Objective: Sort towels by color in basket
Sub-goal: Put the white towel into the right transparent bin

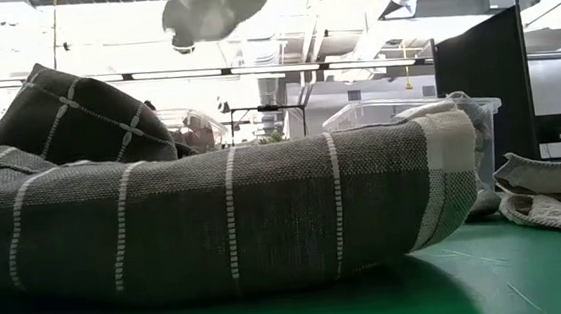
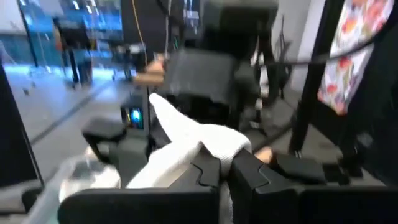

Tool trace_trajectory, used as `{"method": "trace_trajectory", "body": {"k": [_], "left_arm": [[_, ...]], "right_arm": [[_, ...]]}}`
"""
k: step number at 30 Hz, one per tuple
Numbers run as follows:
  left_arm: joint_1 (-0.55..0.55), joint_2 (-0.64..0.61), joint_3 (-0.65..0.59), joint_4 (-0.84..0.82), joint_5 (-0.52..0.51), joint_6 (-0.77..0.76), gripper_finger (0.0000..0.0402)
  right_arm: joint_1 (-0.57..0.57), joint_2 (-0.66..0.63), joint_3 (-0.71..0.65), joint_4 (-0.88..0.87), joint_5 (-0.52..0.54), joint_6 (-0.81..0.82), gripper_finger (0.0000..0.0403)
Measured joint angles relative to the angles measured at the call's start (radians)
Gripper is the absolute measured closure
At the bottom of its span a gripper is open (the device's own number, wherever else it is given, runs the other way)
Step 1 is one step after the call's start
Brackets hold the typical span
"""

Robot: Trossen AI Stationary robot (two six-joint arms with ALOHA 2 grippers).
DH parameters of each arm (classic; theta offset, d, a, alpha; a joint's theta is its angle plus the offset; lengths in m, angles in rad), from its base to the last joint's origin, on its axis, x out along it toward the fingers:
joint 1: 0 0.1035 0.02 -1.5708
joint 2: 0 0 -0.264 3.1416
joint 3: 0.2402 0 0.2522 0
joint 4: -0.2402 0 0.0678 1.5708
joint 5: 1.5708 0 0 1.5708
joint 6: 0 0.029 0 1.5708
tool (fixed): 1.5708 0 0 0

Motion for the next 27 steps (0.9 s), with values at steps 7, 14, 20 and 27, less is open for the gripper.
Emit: {"method": "trace_trajectory", "body": {"k": [7,14,20,27], "left_arm": [[0.032,-0.002,0.002,0.063,0.000,-0.005,0.0401],[0.046,-0.006,0.002,0.053,-0.021,-0.100,0.0375],[0.076,-0.036,0.073,-0.163,-0.044,-0.169,0.0307],[0.091,-0.041,0.215,-0.504,-0.047,-0.135,0.0198]], "right_arm": [[0.001,0.000,0.000,0.074,0.000,0.035,0.0227],[0.000,-0.001,0.000,0.064,-0.005,0.043,0.0376],[0.001,-0.050,-0.002,-0.011,-0.013,0.046,0.0376],[-0.065,-0.152,-0.001,-0.189,0.057,0.075,0.0376]]}}
